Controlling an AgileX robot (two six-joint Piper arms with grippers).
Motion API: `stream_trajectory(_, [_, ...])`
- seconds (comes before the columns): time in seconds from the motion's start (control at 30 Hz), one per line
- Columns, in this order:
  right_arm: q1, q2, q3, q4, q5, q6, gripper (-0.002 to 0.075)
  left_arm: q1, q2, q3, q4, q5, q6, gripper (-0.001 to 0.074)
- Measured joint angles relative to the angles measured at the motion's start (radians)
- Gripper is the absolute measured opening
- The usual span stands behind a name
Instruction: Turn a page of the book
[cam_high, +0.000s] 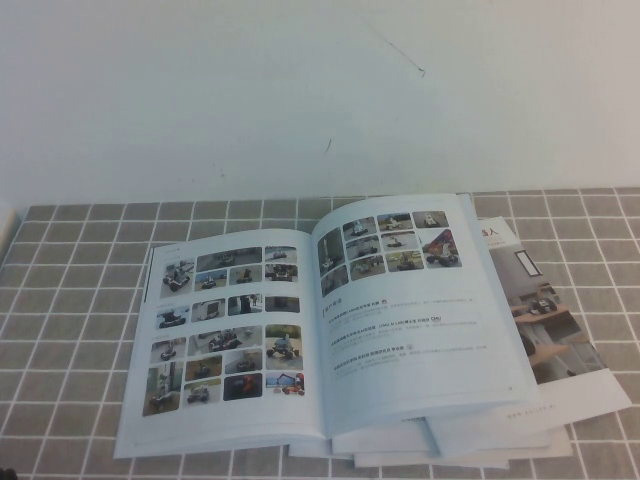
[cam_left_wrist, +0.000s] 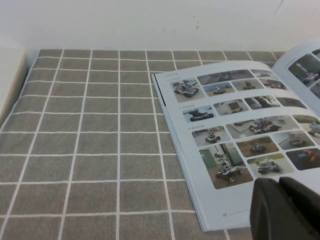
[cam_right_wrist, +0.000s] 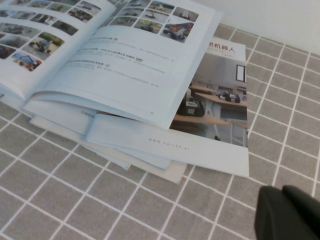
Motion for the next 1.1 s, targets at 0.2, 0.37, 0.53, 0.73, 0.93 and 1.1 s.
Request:
stream_trajectory(0.2, [0.000,0.000,0.000,0.002,-0.002,0.000,-0.0001,0.047,-0.080,0.000,-0.061,0.112,0.000,-0.0002])
stream_trajectory(0.37, [0.000,0.000,0.002,0.002,-0.002,0.000,-0.0001,0.056,-0.080,-0.002,-0.072,0.123,0.029,-0.0002])
stream_trajectory(0.53, [0.000,0.000,0.002,0.002,-0.002,0.000,-0.0001,0.056,-0.080,-0.002,-0.072,0.124,0.119,-0.0002])
stream_trajectory(0.73, [0.000,0.000,0.002,0.002,-0.002,0.000,-0.0001,0.056,-0.083,-0.002,-0.096,0.127,0.209,-0.0002])
stream_trajectory(0.93, [0.000,0.000,0.002,0.002,-0.002,0.000,-0.0001,0.056,-0.083,-0.003,-0.110,0.128,0.221,-0.0002])
stream_trajectory(1.1, [0.000,0.000,0.002,0.002,-0.002,0.000,-0.0001,0.056,-0.083,-0.003,-0.113,0.129,0.221,0.0000])
